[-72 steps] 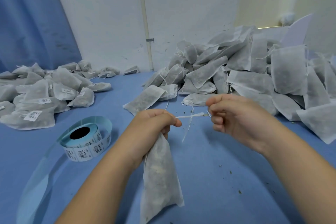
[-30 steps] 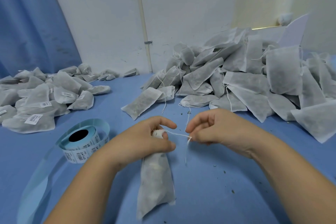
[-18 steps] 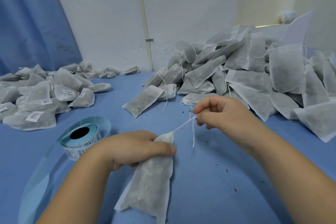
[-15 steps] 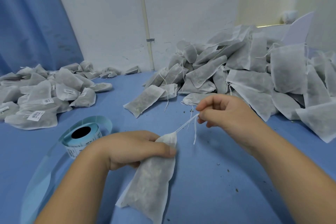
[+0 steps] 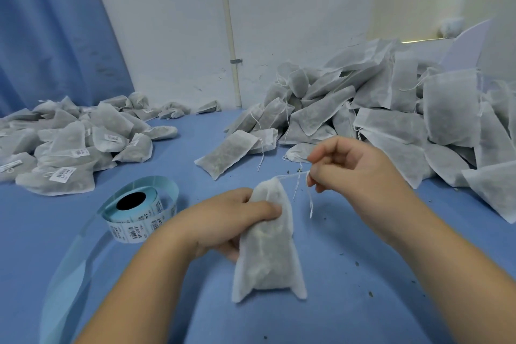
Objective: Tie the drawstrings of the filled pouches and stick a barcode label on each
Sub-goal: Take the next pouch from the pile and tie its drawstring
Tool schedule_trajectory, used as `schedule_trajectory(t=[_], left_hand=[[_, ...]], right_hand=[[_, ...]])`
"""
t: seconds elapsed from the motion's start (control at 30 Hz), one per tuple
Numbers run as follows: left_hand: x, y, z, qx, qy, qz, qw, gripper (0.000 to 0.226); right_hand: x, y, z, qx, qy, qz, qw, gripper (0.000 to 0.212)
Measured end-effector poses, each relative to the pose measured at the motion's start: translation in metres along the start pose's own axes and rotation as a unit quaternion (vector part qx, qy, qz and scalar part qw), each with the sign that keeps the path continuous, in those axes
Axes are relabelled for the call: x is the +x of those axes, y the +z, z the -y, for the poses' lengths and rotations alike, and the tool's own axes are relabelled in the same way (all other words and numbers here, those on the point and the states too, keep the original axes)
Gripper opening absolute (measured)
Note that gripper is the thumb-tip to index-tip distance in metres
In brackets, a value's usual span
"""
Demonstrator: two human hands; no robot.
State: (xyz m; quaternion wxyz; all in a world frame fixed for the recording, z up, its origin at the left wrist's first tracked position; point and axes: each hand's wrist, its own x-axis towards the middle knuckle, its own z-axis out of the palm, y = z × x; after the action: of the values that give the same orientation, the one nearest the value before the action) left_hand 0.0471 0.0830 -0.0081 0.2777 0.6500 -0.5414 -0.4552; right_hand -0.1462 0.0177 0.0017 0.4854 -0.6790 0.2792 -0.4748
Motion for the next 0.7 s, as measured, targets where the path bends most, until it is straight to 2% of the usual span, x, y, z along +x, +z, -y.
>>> schedule_trajectory(t=[0.13, 0.27, 0.43, 0.57, 0.7], left_hand=[[0.007, 0.015, -0.005, -0.051, 0.025, -0.100, 0.993, 0.027], [0.013, 0.019, -0.005, -0.091, 0.046, -0.168, 0.980, 0.043], [0.012, 0.019, -0.007, -0.141, 0.086, -0.150, 0.975, 0.023], [0.011, 0.016, -0.005, -0.221, 0.067, -0.096, 0.968, 0.030], [0.013, 0.014, -0.007, -0.342, 0.079, -0.071, 0.934, 0.037]], right_hand=[[-0.010, 0.013, 0.001, -0.080, -0.079, 0.026, 0.993, 0.030], [-0.017, 0.022, 0.001, -0.234, -0.177, 0.071, 0.953, 0.027], [-0.017, 0.025, -0.005, -0.308, -0.214, 0.067, 0.925, 0.025], [-0.015, 0.022, -0.007, -0.316, -0.219, 0.051, 0.922, 0.025], [-0.015, 0.020, -0.005, -0.325, -0.232, 0.053, 0.915, 0.026]])
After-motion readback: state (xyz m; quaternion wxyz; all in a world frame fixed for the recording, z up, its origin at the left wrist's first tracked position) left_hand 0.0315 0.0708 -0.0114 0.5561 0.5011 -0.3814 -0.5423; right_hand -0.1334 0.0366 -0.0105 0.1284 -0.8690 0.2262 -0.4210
